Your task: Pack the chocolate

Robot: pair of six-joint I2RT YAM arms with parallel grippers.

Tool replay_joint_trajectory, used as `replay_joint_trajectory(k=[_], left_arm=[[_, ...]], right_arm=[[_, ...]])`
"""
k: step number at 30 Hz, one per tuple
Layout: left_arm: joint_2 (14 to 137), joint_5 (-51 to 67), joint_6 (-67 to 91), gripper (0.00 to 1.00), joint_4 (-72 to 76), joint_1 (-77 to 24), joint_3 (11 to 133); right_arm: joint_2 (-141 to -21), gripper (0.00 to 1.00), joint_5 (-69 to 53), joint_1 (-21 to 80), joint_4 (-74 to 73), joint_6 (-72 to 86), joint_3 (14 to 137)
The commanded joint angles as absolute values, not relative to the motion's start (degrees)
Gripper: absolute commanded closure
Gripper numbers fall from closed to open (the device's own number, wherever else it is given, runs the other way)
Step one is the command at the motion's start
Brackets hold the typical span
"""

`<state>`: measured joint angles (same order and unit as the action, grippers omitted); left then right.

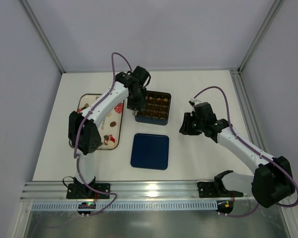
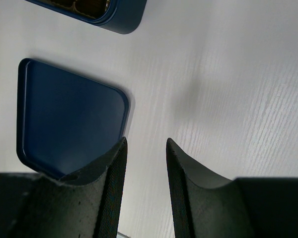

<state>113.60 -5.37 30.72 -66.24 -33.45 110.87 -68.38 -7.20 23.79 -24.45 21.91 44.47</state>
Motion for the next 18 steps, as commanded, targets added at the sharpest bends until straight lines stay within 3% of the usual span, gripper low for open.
replay_joint_trajectory(k=[1, 9, 18], left_arm=[[109.7, -6.2, 29.4, 0.58, -65.1, -33.4, 111.8], [96.0, -8.6, 30.9, 0.58, -65.2, -33.3, 103.6], [77.4, -9.8, 33.0, 0.57, -65.7, -28.7, 79.8]], right_arm=[[-67.5, 0.6, -6.7, 24.1, -23.7, 21.4, 46.7], [-67.8, 0.6, -6.9, 24.1, -23.6, 21.1, 46.6], [-68.5, 0.6, -8.3, 24.1, -22.7, 21.1, 46.1]])
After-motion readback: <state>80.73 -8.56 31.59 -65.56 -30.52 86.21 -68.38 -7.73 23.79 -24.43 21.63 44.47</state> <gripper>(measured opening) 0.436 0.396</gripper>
